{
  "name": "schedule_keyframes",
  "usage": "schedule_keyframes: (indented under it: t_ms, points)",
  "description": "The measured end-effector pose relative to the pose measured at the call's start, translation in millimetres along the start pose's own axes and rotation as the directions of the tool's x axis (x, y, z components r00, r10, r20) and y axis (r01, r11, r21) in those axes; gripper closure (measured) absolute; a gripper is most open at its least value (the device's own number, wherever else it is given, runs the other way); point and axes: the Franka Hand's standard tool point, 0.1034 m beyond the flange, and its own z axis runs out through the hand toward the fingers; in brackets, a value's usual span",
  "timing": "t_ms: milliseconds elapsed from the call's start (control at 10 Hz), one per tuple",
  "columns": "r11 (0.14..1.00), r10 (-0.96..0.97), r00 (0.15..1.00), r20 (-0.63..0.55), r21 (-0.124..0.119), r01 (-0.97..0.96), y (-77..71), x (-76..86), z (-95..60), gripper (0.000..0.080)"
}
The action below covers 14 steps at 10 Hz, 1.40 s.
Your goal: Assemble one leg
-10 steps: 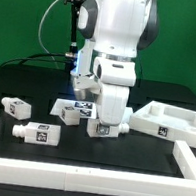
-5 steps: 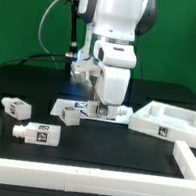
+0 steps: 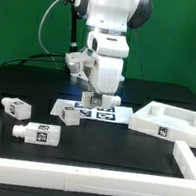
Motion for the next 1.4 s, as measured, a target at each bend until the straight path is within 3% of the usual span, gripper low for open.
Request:
schedule_keyframes:
  t_ms: [200, 400, 800, 900, 1000, 1100, 1200, 1400]
  points:
    - [0.987, -0.160, 0.987, -0.026, 0.023, 0.161, -6.8, 10.9, 11.6, 0.0517]
    - [0.983, -0.175, 0.983, -0.052, 0.044, 0.178, -14.5, 23.9, 24.5, 0.0517]
    - [0.985, -0.166, 0.985, -0.052, 0.046, 0.168, -15.6, 21.6, 25.3, 0.0517]
    - [0.985, -0.165, 0.985, -0.052, 0.046, 0.168, -15.6, 21.2, 25.0, 0.0331]
    - [0.989, -0.142, 0.989, -0.037, 0.037, 0.143, -12.7, 13.8, 15.1, 0.0214]
    - [0.995, -0.094, 0.995, -0.017, 0.013, 0.095, -8.7, 6.6, 0.5, 0.0214]
    - [1.000, -0.026, 1.000, -0.004, -0.004, 0.026, -5.2, 2.7, -9.5, 0.0161]
    - [0.979, 0.205, 0.978, 0.026, -0.010, -0.205, 13.4, 5.1, -30.9, 0.0153]
